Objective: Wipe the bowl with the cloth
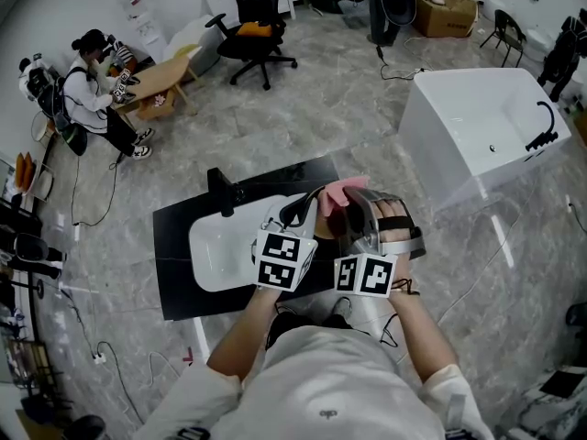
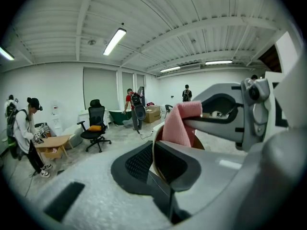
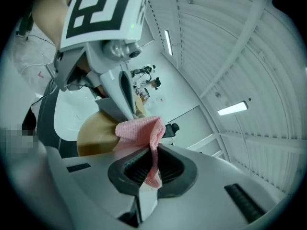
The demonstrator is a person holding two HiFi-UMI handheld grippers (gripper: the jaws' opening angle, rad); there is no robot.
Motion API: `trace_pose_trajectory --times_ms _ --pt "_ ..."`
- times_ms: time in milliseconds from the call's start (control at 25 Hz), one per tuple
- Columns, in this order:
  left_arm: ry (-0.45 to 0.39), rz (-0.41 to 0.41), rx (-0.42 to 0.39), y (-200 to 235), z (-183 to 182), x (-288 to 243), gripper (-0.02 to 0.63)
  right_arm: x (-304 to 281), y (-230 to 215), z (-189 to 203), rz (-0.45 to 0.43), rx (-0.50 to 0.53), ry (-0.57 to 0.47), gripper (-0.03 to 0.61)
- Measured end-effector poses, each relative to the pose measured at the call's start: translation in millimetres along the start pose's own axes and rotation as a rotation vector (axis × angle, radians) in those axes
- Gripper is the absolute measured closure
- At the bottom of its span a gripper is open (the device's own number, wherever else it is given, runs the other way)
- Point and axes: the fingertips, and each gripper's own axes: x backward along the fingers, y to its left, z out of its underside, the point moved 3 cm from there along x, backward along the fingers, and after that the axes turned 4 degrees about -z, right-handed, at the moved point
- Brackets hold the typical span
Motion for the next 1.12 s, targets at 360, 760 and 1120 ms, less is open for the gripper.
trace_pose_trajectory --times_ms 360,760,1120 --pt "0.007 -0.018 0.009 8 1 0 0.588 26 -62 3 0.139 -0.150 -0.103 0.561" --pt "0.030 -0.004 0.081 11 8 -5 0.588 39 -85 34 0.097 -0.610 -0.274 0.562" --pt "0.087 0.005 0.196 17 26 -17 0.588 26 -55 88 -0.047 -0.972 -0.278 0.562"
